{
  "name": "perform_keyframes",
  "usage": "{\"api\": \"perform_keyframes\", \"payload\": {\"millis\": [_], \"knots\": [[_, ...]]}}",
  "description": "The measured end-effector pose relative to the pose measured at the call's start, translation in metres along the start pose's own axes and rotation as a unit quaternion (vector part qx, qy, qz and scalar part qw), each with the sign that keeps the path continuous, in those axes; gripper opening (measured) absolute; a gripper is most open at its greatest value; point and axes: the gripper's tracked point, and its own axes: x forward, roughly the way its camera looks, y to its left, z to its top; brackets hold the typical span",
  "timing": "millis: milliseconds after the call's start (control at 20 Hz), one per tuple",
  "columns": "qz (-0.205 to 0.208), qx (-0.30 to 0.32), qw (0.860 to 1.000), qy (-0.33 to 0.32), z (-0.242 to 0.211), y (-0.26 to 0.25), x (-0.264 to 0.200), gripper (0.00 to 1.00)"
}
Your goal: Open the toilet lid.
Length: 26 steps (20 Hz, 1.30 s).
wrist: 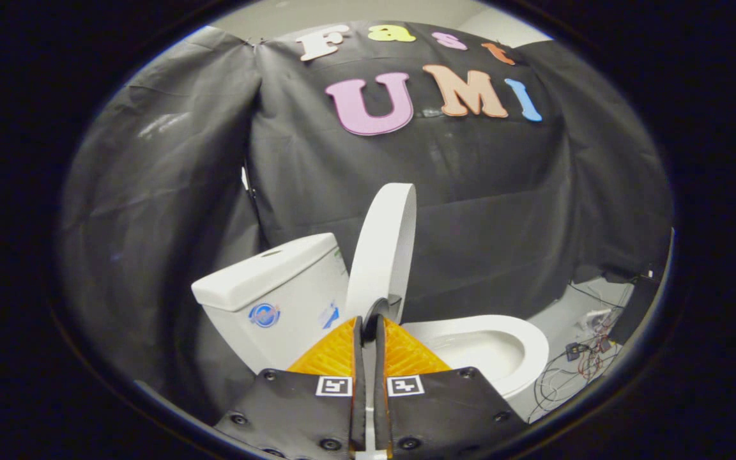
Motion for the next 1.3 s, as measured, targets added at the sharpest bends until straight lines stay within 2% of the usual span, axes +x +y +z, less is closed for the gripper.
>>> {"api": "perform_keyframes", "payload": {"millis": [700, 1300], "knots": [[0.092, -0.052, 0.994, 0.009, -0.006, 0.084, 0.025, 0.06], [0.124, -0.067, 0.99, 0.016, -0.015, 0.112, 0.034, 0.06]]}}
